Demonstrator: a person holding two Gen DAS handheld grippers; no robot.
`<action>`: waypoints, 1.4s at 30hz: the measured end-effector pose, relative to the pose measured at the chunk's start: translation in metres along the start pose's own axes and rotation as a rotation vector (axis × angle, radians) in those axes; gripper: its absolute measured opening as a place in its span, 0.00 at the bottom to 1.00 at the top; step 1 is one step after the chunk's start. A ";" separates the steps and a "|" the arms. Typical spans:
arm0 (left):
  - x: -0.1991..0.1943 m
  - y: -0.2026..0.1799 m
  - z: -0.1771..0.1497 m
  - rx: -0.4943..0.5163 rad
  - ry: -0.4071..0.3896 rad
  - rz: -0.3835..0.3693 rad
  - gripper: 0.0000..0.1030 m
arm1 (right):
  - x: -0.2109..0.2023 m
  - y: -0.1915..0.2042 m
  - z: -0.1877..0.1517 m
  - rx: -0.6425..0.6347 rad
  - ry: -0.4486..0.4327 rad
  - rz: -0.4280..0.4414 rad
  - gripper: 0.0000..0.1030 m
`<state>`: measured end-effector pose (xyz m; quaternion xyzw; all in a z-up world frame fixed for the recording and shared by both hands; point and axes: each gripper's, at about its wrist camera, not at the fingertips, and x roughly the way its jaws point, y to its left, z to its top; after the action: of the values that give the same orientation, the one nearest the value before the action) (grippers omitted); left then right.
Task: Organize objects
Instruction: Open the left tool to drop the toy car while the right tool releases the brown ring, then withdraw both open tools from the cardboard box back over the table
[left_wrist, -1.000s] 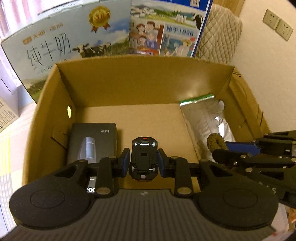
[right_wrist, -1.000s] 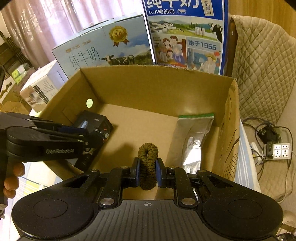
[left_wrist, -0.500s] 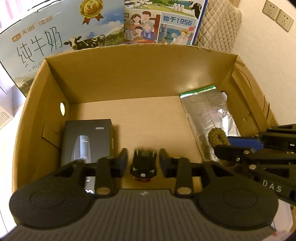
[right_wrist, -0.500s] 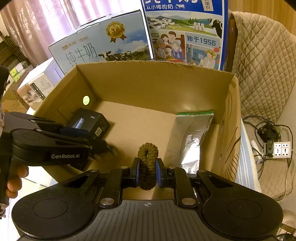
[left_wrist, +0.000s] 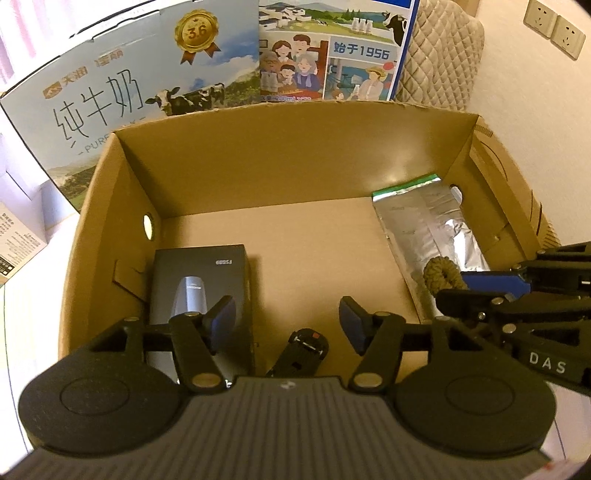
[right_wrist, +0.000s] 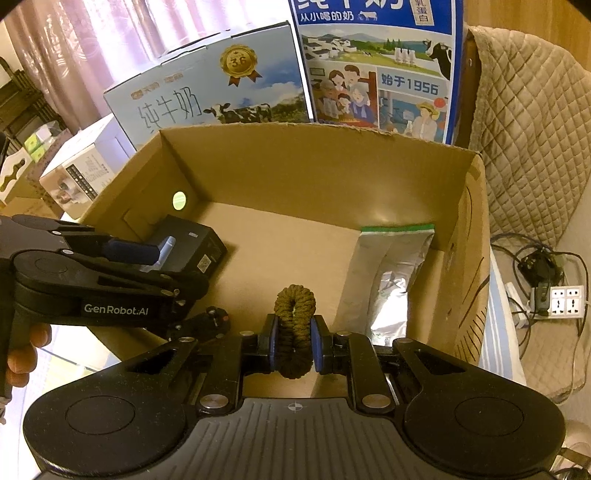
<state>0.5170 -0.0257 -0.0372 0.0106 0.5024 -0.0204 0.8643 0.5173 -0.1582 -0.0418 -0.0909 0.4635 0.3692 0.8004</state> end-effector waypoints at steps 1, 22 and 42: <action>-0.001 0.001 0.000 -0.001 0.000 0.004 0.60 | 0.000 0.000 0.000 -0.001 -0.003 0.003 0.14; -0.032 0.011 -0.005 -0.008 -0.064 0.039 0.90 | -0.032 0.007 0.003 -0.021 -0.143 -0.029 0.67; -0.117 0.008 -0.029 -0.064 -0.237 0.058 0.94 | -0.110 0.020 -0.023 0.071 -0.331 -0.011 0.68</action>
<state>0.4342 -0.0136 0.0497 -0.0051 0.3966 0.0196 0.9177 0.4557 -0.2112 0.0383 -0.0031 0.3375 0.3583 0.8705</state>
